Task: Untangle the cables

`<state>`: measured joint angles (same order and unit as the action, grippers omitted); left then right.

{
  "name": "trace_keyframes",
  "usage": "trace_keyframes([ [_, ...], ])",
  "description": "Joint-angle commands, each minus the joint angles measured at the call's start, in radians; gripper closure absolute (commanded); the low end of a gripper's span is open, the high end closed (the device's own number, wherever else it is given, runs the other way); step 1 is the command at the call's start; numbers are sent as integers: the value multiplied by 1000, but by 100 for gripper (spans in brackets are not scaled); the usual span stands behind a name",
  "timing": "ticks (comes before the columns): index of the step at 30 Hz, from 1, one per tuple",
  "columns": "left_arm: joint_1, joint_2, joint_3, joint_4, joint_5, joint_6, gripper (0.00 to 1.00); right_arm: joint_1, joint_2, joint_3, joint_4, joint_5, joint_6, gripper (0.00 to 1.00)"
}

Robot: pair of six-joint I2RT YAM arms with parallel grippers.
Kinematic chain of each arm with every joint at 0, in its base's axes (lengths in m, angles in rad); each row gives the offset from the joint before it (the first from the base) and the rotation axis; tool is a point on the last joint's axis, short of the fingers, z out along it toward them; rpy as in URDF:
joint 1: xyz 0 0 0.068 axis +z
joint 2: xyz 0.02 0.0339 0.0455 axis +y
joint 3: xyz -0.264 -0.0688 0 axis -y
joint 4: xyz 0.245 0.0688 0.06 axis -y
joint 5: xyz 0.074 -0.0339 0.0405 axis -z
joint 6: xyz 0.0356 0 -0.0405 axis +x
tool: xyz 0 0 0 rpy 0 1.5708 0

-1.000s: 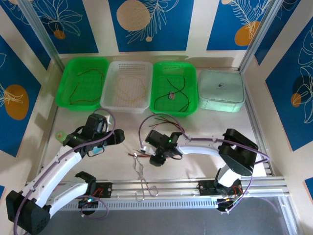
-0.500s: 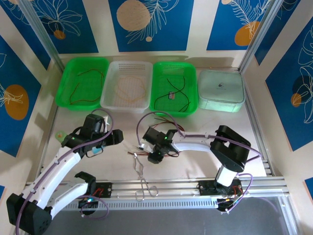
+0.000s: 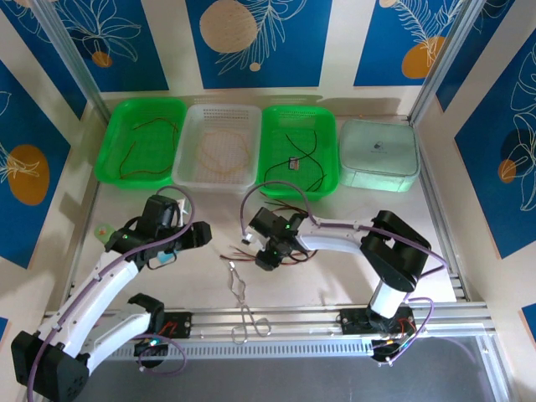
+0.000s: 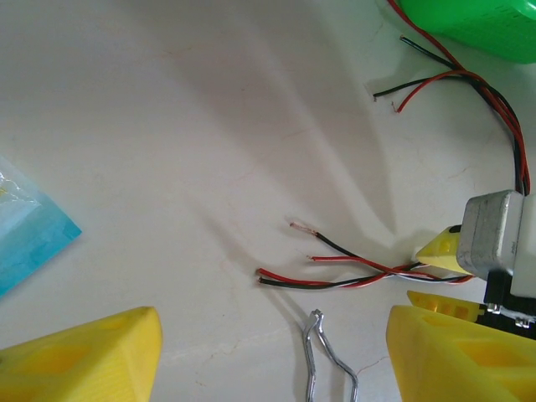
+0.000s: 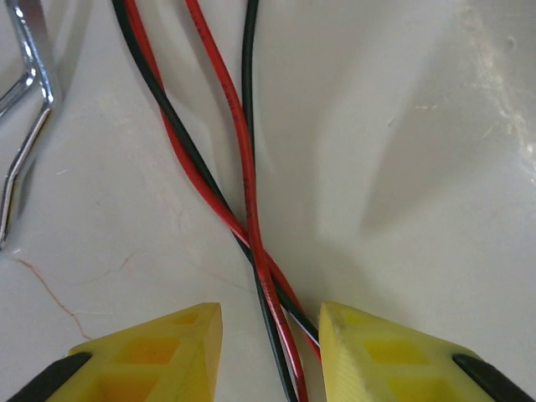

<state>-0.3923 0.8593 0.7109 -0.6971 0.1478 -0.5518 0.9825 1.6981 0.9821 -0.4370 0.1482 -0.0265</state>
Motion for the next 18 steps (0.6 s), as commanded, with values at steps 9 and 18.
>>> trace_keyframes([
  [9,15,5,0,-3,35,0,31,-9,53,99,1,-75,-13,65],
  [18,18,-19,-4,-30,23,3,32,-40,124,128,7,-93,-33,70],
])
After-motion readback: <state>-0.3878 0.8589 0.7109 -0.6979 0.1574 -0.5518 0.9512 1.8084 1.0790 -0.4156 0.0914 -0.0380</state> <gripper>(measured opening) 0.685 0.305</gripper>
